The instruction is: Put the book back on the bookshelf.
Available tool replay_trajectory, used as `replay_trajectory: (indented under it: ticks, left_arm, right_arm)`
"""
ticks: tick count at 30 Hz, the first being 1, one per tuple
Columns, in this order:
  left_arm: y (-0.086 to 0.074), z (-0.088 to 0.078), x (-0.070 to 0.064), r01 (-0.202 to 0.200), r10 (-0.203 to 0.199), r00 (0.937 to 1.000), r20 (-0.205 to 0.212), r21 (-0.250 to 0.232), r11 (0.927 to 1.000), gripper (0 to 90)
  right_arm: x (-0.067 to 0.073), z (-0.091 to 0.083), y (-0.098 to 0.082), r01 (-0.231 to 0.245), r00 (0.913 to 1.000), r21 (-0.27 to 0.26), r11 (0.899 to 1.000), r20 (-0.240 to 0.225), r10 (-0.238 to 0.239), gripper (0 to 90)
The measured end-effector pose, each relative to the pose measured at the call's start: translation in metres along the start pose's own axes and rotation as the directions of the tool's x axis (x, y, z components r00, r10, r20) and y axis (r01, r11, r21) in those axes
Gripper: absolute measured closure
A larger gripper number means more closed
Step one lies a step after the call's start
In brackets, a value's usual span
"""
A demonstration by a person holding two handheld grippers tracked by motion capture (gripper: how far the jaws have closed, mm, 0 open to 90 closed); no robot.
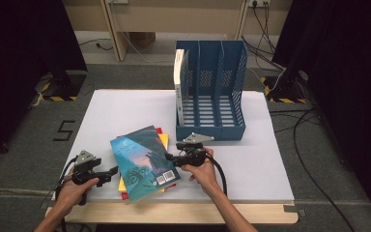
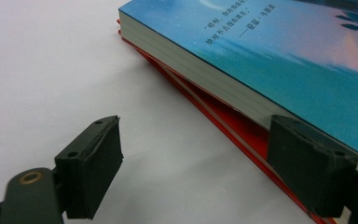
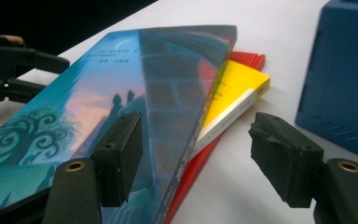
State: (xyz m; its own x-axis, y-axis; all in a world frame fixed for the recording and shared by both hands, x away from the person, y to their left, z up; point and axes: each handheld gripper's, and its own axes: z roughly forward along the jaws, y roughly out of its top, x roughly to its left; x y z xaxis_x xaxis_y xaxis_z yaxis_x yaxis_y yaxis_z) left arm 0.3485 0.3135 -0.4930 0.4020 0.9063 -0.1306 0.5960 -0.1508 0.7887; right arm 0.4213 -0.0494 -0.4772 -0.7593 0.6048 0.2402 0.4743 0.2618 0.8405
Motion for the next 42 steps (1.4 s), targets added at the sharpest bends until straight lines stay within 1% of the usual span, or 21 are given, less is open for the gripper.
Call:
replay_trajectory:
  ticks: [4, 5, 8, 9, 13, 15, 17, 20, 22, 24, 26, 30, 31, 33, 34, 35, 36, 37, 38, 40, 42]
  left_arm:
    - [0.000, 0.000, 0.000, -0.003, 0.003, 1.0000, -0.004, 0.001, 1.0000, 17.8]
    - [0.001, 0.000, 0.000, -0.009, 0.009, 0.9999, -0.005, 0.003, 1.0000, 17.8]
    - [0.001, 0.000, -0.001, -0.019, 0.019, 0.9998, -0.010, 0.001, 0.9998, 17.8]
    - [0.002, 0.000, -0.002, -0.020, 0.020, 0.9997, -0.010, -0.002, 0.9998, 17.8]
    - [0.005, 0.005, -0.008, -0.031, 0.031, 0.9995, 0.001, -0.006, 0.9995, 22.6]
    - [0.007, 0.007, -0.012, -0.049, 0.049, 0.9988, -0.001, -0.005, 0.9988, 24.1]
    - [0.008, 0.008, -0.014, -0.062, 0.062, 0.9980, -0.007, -0.006, 0.9980, 24.0]
    - [0.008, 0.009, -0.014, -0.058, 0.058, 0.9983, -0.005, -0.006, 0.9983, 23.7]
    - [0.008, 0.009, -0.013, -0.057, 0.057, 0.9984, -0.006, -0.007, 0.9984, 22.4]
    - [0.008, 0.009, -0.013, -0.061, 0.061, 0.9981, -0.006, -0.008, 0.9981, 22.2]
    - [0.008, 0.009, -0.014, -0.063, 0.063, 0.9980, -0.010, -0.006, 0.9980, 22.2]
    - [0.008, 0.008, -0.017, -0.079, 0.079, 0.9965, -0.026, -0.011, 0.9968, 24.7]
    - [0.008, 0.009, -0.017, -0.078, 0.078, 0.9966, -0.025, -0.011, 0.9969, 24.6]
    - [0.008, 0.009, -0.016, -0.076, 0.076, 0.9968, -0.024, -0.010, 0.9970, 23.1]
    - [0.008, 0.009, -0.016, -0.076, 0.076, 0.9968, -0.024, -0.011, 0.9970, 23.1]
    - [0.008, 0.009, -0.016, -0.077, 0.076, 0.9968, -0.025, -0.012, 0.9970, 23.2]
    - [0.008, 0.009, -0.016, -0.077, 0.076, 0.9968, -0.025, -0.012, 0.9970, 23.2]
    - [0.008, 0.009, -0.016, -0.076, 0.076, 0.9968, -0.025, -0.012, 0.9970, 23.2]
    - [0.008, 0.009, -0.016, -0.076, 0.076, 0.9968, -0.025, -0.012, 0.9970, 23.1]
    - [0.008, 0.009, -0.016, -0.076, 0.076, 0.9968, -0.023, -0.011, 0.9970, 23.1]
    - [0.008, 0.009, -0.016, -0.076, 0.076, 0.9968, -0.024, -0.010, 0.9971, 22.6]
  right_arm:
    - [0.001, 0.006, -0.002, -0.013, 0.9998, 0.025, 1.000, -0.014, 0.014, 32.8]
    - [0.001, 0.007, -0.003, -0.006, 0.9999, 0.030, 1.000, -0.015, 0.007, 32.8]
    - [0.002, 0.010, -0.004, -0.013, 0.9994, 0.053, 0.999, -0.032, 0.015, 31.5]
    - [0.001, 0.011, -0.004, -0.016, 0.9991, 0.054, 0.998, -0.038, 0.019, 31.5]
    - [0.000, 0.011, -0.004, -0.025, 0.9983, 0.061, 0.998, -0.050, 0.028, 31.4]
    - [0.000, 0.010, -0.004, -0.015, 0.9986, 0.062, 0.998, -0.050, 0.019, 31.4]
    - [-0.001, 0.010, -0.004, -0.023, 0.9984, 0.065, 0.998, -0.050, 0.026, 31.4]
    - [-0.002, 0.010, -0.005, -0.028, 0.9978, 0.064, 0.998, -0.058, 0.032, 31.2]
    - [-0.004, 0.011, -0.005, -0.047, 0.9966, 0.067, 0.997, -0.064, 0.051, 30.7]
    - [-0.004, 0.011, -0.005, -0.043, 0.9962, 0.067, 0.997, -0.073, 0.048, 30.5]
    - [-0.005, 0.012, -0.005, -0.053, 0.9953, 0.069, 0.996, -0.078, 0.058, 30.3]
    - [-0.006, 0.016, -0.005, -0.080, 0.9902, 0.076, 0.994, -0.108, 0.088, 30.0]
    - [-0.007, 0.018, -0.005, -0.081, 0.9891, 0.075, 0.994, -0.117, 0.089, 29.9]
    - [-0.007, 0.021, -0.005, -0.100, 0.9853, 0.083, 0.992, -0.131, 0.110, 28.5]
    - [-0.007, 0.022, -0.004, -0.096, 0.9858, 0.085, 0.992, -0.130, 0.106, 27.5]
    - [-0.007, 0.023, -0.003, -0.107, 0.9840, 0.095, 0.990, -0.132, 0.119, 27.1]
    - [-0.008, 0.024, -0.003, -0.103, 0.9845, 0.096, 0.990, -0.133, 0.115, 26.7]
    - [-0.008, 0.025, -0.002, -0.117, 0.9824, 0.101, 0.988, -0.133, 0.130, 26.2]
    - [-0.009, 0.026, -0.003, -0.117, 0.9818, 0.100, 0.988, -0.138, 0.131, 25.8]
    - [-0.011, 0.026, -0.003, -0.142, 0.9761, 0.113, 0.983, -0.149, 0.158, 25.5]
    - [-0.012, 0.028, -0.003, -0.144, 0.9738, 0.115, 0.983, -0.160, 0.162, 24.6]
